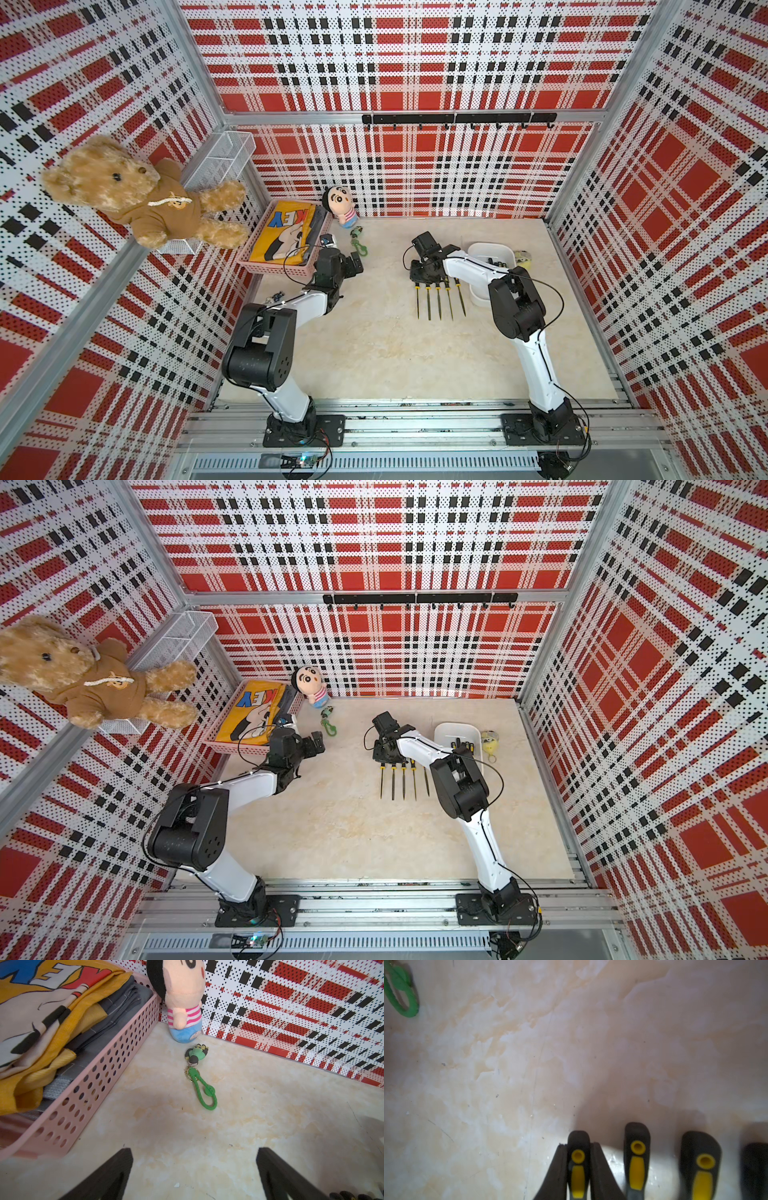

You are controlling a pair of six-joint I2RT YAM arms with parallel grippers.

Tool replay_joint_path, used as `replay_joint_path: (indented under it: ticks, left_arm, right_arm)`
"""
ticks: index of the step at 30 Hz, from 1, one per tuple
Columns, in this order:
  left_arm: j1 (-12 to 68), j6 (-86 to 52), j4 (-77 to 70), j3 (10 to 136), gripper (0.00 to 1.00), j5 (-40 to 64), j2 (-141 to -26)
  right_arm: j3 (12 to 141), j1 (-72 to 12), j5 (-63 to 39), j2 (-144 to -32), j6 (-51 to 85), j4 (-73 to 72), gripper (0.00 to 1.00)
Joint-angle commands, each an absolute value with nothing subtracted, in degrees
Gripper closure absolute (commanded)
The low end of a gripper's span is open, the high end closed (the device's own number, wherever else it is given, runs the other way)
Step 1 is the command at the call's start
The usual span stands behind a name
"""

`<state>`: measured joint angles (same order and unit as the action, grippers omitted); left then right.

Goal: Take the file tool out of the storage box
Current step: Place the file tool at the center of the board.

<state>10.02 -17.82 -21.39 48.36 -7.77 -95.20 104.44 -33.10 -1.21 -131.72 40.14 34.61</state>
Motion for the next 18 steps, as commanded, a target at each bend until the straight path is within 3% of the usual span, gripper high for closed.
replay_joint_path:
  ticks: [1, 7, 13, 18]
  left_arm:
    - [9.75, -18.19, -22.74, 47.72, 0.0, -7.79, -95.31]
    - [9.58, -18.11, -22.85, 46.85, 0.0, -7.83, -95.09]
    - [9.48, -18.02, -22.81, 47.41, 0.0, -7.42, -95.18]
    - [9.32, -17.9, -22.85, 47.9, 0.0, -6.97, -95.27]
  right_arm:
    - [106.35, -33.4, -0.28, -133.72, 39.91, 36.64, 0.84]
    - [106.7, -33.4, 1.65, -133.57, 39.42, 37.7, 0.81]
    - [107.49, -33.57, 2.35, -133.2, 38.39, 38.23, 0.63]
    - [108.65, -33.66, 1.87, -131.86, 37.73, 37.68, 0.59]
